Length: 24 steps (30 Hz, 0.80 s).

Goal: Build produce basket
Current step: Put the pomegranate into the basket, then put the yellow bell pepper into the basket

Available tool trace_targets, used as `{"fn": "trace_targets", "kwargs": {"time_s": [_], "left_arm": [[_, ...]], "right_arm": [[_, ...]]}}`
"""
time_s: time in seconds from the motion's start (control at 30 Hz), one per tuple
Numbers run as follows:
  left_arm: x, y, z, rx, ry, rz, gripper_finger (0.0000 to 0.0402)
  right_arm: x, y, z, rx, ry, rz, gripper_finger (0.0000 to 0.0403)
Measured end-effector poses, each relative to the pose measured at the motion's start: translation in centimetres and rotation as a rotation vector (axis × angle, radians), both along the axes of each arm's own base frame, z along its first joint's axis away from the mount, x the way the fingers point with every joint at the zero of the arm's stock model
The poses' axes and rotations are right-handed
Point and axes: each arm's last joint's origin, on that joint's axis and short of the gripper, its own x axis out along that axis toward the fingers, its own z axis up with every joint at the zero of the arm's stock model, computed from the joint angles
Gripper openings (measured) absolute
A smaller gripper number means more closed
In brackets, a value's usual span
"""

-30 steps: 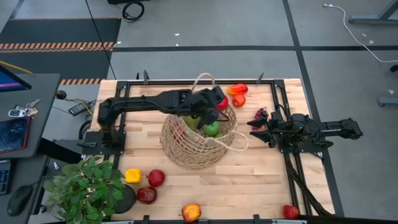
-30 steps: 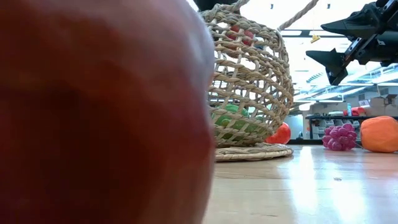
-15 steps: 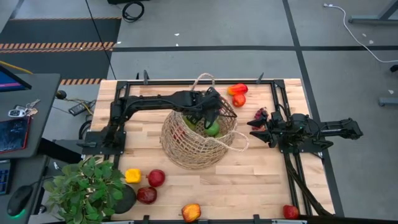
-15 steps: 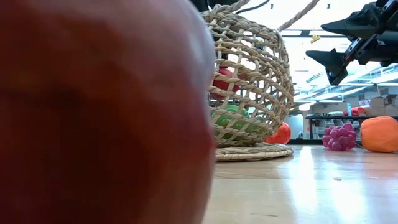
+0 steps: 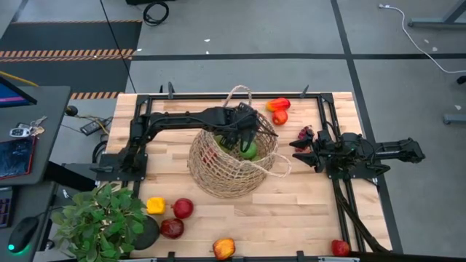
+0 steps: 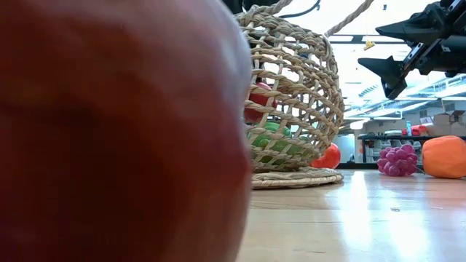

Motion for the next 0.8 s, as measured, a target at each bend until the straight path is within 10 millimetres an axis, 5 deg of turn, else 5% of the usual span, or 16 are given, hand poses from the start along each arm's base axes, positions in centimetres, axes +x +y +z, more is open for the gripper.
{"fn": "trace_targets", "kwargs": {"time_s": [0.27,0.63,0.8], "left_arm": [[-0.4,0.0,-0.2,-0.032,0.022,0.045,0.0396],[-0.2,-1.9,-0.1,0.025,0.035,-0.008,0.0394],[0.0,-1.6,1.9,0.149,-0.024,0.061,0.0394]], "right_arm": [[0.0,0.0,0.0,0.000,0.001,0.000,0.0284],[0.0,0.0,0.0,0.000,0.000,0.000,0.0284],[0.0,0.0,0.0,0.000,0.001,0.001,0.0284]]}}
